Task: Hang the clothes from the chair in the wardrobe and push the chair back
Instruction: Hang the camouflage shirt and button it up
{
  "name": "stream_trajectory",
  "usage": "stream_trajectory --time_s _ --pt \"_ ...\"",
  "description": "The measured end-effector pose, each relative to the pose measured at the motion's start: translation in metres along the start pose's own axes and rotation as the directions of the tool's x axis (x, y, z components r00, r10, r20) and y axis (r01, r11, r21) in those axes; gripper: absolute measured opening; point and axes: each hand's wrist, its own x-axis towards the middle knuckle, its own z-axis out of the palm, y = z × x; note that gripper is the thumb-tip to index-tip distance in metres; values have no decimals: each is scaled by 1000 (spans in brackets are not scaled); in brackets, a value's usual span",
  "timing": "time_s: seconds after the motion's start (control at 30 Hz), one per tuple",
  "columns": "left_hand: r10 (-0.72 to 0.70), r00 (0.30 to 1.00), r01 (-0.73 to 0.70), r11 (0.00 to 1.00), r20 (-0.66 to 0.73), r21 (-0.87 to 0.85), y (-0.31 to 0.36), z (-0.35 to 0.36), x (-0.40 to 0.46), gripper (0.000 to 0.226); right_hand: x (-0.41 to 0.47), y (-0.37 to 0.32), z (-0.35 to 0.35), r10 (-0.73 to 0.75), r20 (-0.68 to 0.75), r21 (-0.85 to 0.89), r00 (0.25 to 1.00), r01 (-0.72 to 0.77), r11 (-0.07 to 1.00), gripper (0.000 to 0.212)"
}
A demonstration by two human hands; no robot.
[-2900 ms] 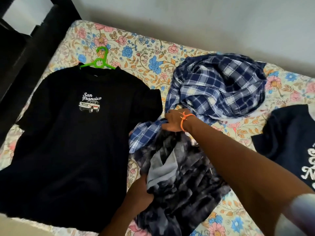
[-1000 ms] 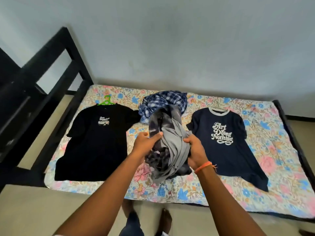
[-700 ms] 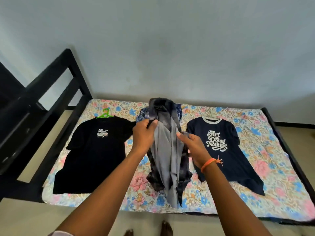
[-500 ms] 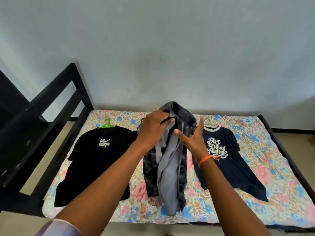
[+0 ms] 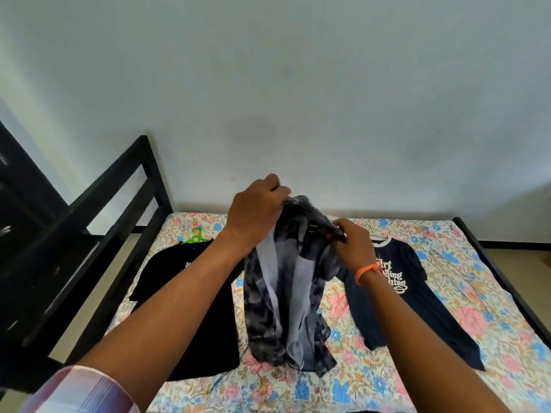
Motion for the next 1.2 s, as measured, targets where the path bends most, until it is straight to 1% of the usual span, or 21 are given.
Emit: stream_trajectory --time_s 0.03,0.13,0.23,0.37,0.43,0.5,0.53,0.6,0.67,0.7,0.73,0.77,0.83,0.87,0.93,0.97,1.0,1.03,1.1,1.13,1.2 --pt "-61 998 61 998 6 3 -5 3 -5 10 -5 2 0 37 -18 -63 999 -38 997 12" --pt "-117 993 117 993 15 29 -16 22 -26 31 -15 1 2 122 -8 -226 992 -121 967 6" --pt "-282 958 283 959 54 -18 -24 43 -50 15 -19 -3 5 205 -55 -251 977 -212 944 55" --pt "-551 825 564 817 123 -119 -25 62 -78 12 -24 0 8 189 -188 -212 964 -228 950 69" --pt "-639 752 658 712 162 -245 -22 71 -89 9 -29 11 14 200 -130 -187 971 -222 957 68" --pt "-673 685 727 605 280 -326 -22 86 -99 12 -32 24 20 309 -36 -117 950 -311 943 65" --pt "-673 630 777 558 388 -292 -24 95 -103 15 -33 32 23 369 12 -110 929 -366 924 60" --pt "-636 389 888 451 667 -89 -30 117 -107 20 -24 46 28 484 218 -150 848 -461 875 42" --pt "-490 57 921 362 870 144 -33 135 -100 26 -1 56 29 563 533 -252 632 -516 818 29" --pt "-406 -44 897 385 913 215 -34 141 -91 30 13 58 28 574 651 -319 498 -506 801 27" --pt "-345 -66 878 426 936 219 -39 161 -79 34 39 67 33 571 716 -370 401 -476 798 27" --pt "-295 -29 874 455 955 168 -43 175 -64 35 63 70 37 562 736 -380 378 -456 805 25" --pt "-248 118 931 364 962 -20 -54 214 -35 28 117 86 60 523 713 -258 467 -520 815 16" --pt "-275 185 965 232 944 -121 -60 238 -23 20 145 102 80 511 668 -123 541 -597 792 14" --pt "-335 244 967 20 910 -252 -69 294 -11 9 188 143 127 555 494 179 669 -703 688 37" --pt "-356 239 967 0 903 -256 -74 328 -18 18 199 169 156 594 384 238 707 -697 677 53" --pt "-382 237 970 38 893 -241 -75 357 -32 22 198 193 183 605 301 215 737 -671 710 61" --pt "-418 221 972 164 881 -166 -74 383 -55 21 186 214 207 598 259 164 758 -645 746 58" --pt "-471 150 894 440 869 84 -66 433 -132 28 128 268 266 613 324 50 720 -660 749 48" --pt "-504 118 851 496 855 175 -58 458 -184 40 88 292 292 642 389 -21 661 -690 723 46" --pt "-503 56 841 489 863 230 -32 471 -261 63 0 330 328 722 444 -182 530 -736 652 51"
